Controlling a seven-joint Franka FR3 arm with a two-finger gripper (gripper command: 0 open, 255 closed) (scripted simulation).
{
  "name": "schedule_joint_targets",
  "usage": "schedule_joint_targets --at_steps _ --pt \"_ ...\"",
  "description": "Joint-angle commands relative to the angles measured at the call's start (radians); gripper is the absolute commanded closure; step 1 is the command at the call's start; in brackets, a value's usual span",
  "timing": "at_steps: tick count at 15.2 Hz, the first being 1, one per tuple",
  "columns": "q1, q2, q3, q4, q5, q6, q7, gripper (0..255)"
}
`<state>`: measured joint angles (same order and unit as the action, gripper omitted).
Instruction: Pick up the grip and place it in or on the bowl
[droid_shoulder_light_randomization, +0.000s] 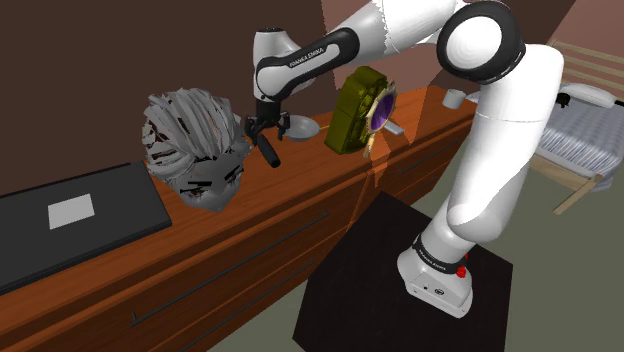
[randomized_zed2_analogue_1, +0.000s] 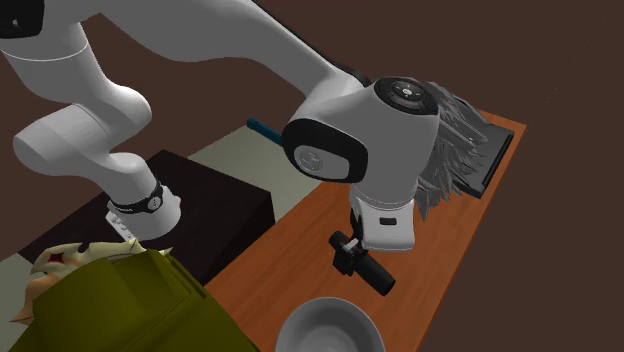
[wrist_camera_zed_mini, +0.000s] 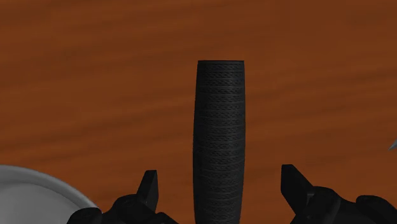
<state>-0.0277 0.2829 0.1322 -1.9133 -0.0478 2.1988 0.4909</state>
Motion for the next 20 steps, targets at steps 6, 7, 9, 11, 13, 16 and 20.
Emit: schedule_joint_targets --at_steps 6,7,9,11,13,16,20 --pt "0.002 0.029 -0.002 -0.014 -0.005 0.043 0.005 0" --pt "0.002 0.029 -0.002 -0.014 -0.005 0.043 0.005 0" --pt "0.002 0.029 -0.002 -0.014 -0.005 0.043 0.005 0" --pt "0.002 0.029 -0.002 -0.014 -0.005 0.043 0.005 255" --pt "0.002 0.029 -0.002 -0.014 -0.005 0.043 0.005 255" --pt "0.002 0.029 -0.002 -0.014 -0.005 0.043 0.005 255" --pt "0.002 0.029 -0.002 -0.014 -0.005 0.043 0.005 255"
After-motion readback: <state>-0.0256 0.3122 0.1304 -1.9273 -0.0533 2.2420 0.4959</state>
